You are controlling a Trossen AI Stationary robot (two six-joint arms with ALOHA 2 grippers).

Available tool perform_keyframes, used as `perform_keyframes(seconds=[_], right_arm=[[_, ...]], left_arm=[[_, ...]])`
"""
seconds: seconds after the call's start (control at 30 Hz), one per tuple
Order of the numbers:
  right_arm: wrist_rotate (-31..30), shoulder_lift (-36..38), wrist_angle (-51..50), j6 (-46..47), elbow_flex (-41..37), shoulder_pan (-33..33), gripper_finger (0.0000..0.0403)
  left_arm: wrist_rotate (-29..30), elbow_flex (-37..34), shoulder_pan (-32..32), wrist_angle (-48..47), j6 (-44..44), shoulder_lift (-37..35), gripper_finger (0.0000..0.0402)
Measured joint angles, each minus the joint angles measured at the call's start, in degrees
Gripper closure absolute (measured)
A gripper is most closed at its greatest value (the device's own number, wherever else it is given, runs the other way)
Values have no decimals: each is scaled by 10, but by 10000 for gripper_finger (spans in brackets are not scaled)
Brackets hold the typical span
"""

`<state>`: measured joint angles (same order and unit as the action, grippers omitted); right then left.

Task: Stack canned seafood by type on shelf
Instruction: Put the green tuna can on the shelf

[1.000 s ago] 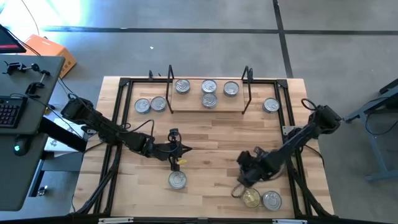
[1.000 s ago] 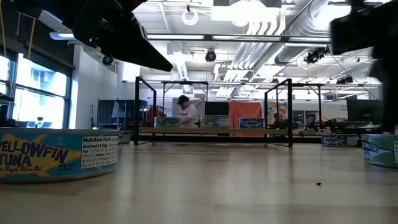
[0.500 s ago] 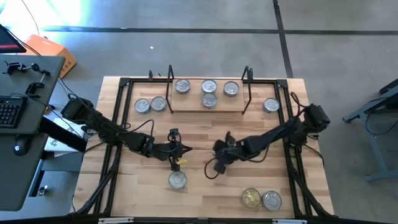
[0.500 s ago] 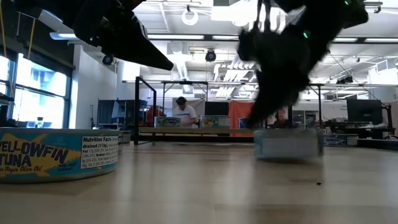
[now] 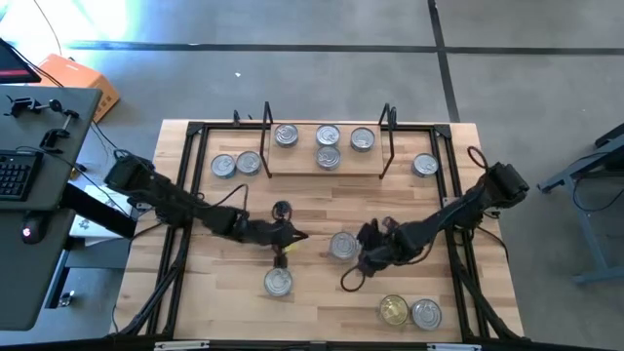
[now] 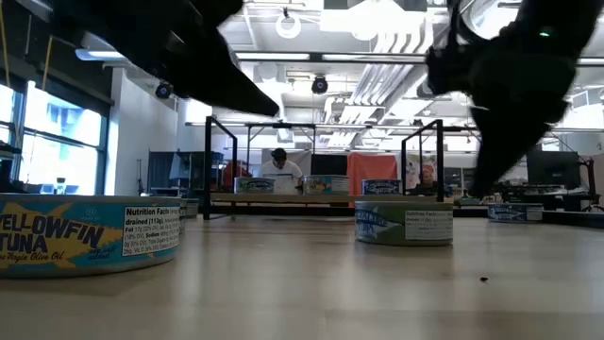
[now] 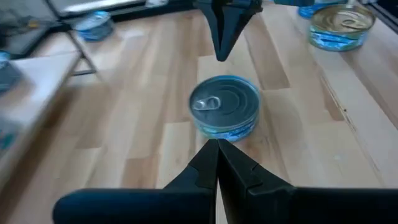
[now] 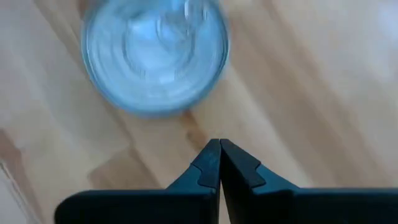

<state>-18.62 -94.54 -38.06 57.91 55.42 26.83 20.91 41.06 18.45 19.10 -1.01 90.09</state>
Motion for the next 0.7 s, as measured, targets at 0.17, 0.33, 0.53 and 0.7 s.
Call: perform_keyframes(seconds=[0.17,0.33,0.53,0.7], right_arm=[[21,-31,53,-38,0,14,403],[3,-73,98,-114,0,-23,403],[-97,-104,163,-179,1,-84,403],[-186,-108,232,-204,1,-109,403]], left_arm=[[-80,4,-52,117,30,88,401],[-106,48,-90,144,79,148,401],[-170,95,-114,79,118,191,401],[-135,115,-90,-48,122,156,401]])
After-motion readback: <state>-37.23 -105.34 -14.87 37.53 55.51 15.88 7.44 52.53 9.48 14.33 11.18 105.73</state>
